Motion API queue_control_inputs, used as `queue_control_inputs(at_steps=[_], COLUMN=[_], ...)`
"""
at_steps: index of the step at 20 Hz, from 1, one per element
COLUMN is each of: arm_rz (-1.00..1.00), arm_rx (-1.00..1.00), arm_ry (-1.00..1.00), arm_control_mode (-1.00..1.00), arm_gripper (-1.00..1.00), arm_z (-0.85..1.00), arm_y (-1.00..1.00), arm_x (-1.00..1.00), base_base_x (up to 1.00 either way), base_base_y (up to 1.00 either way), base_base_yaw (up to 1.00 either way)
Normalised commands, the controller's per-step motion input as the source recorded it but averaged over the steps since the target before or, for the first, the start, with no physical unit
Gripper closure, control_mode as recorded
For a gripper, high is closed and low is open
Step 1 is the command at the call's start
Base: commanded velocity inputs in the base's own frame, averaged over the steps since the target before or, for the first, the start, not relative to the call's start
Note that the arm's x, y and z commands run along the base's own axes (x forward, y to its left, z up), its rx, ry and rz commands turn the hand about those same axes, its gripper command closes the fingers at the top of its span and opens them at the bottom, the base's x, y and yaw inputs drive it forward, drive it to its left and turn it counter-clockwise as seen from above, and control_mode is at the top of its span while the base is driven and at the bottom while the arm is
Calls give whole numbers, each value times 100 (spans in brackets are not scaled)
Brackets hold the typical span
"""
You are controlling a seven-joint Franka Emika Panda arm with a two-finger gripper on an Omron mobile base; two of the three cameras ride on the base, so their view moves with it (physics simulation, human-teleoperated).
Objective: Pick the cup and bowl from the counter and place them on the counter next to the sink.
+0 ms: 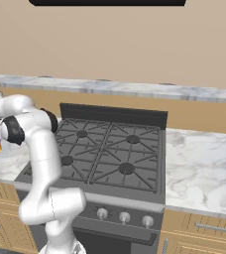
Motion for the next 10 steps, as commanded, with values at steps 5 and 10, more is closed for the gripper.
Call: queue_control_inputs(at_steps=[5, 10], arm_rz=[-6, -4], arm_rx=[0, 0], arm_ry=[2, 1], arm_control_mode=[-100, -100], arm_gripper=[-100, -100], arm_z=[-42, -17], arm_y=[-40, -39], arm_x=[-56, -31], base_base_x=[0, 0], base_base_y=[0, 0], base_base_yaw=[0, 0])
